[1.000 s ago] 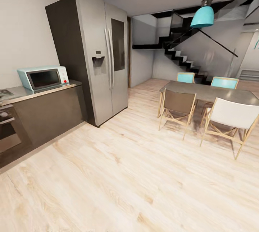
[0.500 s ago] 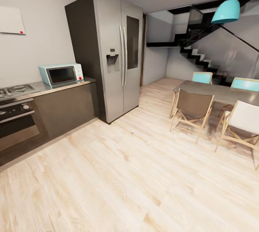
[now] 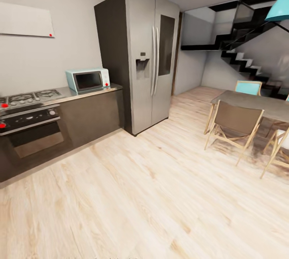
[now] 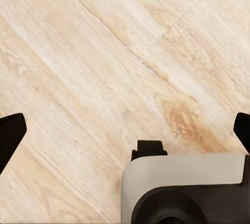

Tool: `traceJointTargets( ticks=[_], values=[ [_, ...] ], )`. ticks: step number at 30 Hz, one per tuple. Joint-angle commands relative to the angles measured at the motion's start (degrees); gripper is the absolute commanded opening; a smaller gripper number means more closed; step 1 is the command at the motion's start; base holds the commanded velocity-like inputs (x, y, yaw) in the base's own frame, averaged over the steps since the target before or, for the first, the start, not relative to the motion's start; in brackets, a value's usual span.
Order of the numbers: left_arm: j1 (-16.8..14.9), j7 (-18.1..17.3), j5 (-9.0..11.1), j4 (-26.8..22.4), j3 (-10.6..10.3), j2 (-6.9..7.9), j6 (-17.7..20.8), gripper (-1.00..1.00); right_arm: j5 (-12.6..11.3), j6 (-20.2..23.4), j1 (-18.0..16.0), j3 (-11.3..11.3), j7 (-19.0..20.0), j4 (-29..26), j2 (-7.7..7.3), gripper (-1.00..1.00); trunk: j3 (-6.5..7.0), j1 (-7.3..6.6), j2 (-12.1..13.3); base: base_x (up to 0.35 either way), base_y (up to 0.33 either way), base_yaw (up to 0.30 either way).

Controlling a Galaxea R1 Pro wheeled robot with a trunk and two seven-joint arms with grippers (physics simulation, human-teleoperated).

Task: In the kitchen, take the Vidalia onion out of the sink, dice it on the chopping board with the paring knife, put the diced onion into the bowl on the countertop, then place both the paring knife and the chopping board into the sink.

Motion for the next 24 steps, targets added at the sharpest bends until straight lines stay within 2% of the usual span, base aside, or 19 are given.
traceJointTargets(
  ticks=[1, 8, 12, 19, 24],
  values=[
    [0.0, 0.0, 0.1, 0.0, 0.0, -0.01, -0.1, 1.00, 0.0, -0.2, 0.0, 0.0, 0.0, 0.0, 0.01, 1.00, -0.09, 0.00, 0.0, 0.000, 0.000, 0.253],
    [0.0, 0.0, 0.0, 0.0, 0.0, -0.01, -0.1, 1.00, 0.0, -0.2, 0.0, 0.0, 0.0, 0.0, 0.01, 1.00, -0.41, 0.00, 0.0, 0.000, -0.010, 0.253],
    [0.0, 0.0, 0.0, 0.0, 0.0, -0.01, -0.1, 1.00, 0.0, -0.2, 0.0, 0.0, 0.0, 0.0, 0.01, 1.00, -0.59, 0.00, 0.0, 0.039, -0.135, 0.255],
    [0.0, 0.0, 0.1, -0.1, 0.0, 0.07, -0.1, 1.00, 0.0, -0.2, 0.0, 0.0, 0.0, 0.0, 0.01, 1.00, -0.88, 0.00, 0.0, 0.132, -0.178, 0.257],
    [0.0, 0.0, 0.1, -0.1, 0.0, 0.09, -0.1, 1.00, 0.0, -0.2, 0.0, 0.0, 0.0, 0.0, 0.01, 1.00, -1.09, 0.00, 0.0, 0.158, -0.058, 0.258]
  ],
)
